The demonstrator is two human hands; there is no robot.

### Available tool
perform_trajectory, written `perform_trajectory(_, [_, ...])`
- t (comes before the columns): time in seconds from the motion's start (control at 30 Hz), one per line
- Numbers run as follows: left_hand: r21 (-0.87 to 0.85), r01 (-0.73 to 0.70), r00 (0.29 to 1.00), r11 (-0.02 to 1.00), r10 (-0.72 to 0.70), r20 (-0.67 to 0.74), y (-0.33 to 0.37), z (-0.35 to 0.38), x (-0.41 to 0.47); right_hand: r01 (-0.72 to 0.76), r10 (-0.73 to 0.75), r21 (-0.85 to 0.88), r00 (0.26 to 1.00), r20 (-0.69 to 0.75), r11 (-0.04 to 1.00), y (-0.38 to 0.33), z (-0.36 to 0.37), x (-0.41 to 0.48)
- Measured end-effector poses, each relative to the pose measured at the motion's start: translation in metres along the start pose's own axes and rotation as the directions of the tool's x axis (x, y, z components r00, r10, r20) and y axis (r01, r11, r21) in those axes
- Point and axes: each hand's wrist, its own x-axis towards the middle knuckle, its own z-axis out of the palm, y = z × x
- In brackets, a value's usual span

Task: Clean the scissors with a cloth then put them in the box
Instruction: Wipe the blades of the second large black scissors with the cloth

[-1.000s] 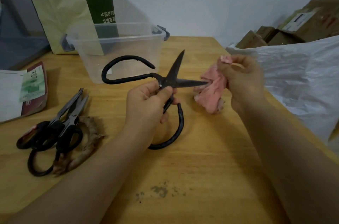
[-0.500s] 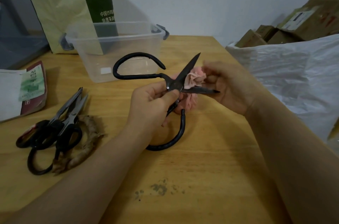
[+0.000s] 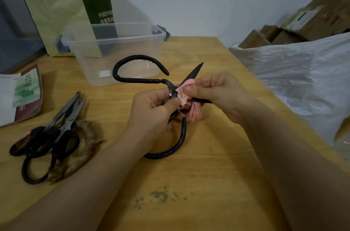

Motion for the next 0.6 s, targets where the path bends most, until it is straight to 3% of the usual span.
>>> perform_trajectory(0.27, [0.026,-0.026,0.999,0.999,0.026,0.028,0.004,0.002,-0.001,0.038,0.008,0.221,0.980,-0.200,0.974,-0.002,0.000,0.000])
perform_trajectory(0.6, [0.067,0.014,0.999,0.998,-0.016,0.038,0.000,0.003,-0.002,0.045,0.165,0.473,0.905,-0.393,0.880,-0.003,-0.010,0.008])
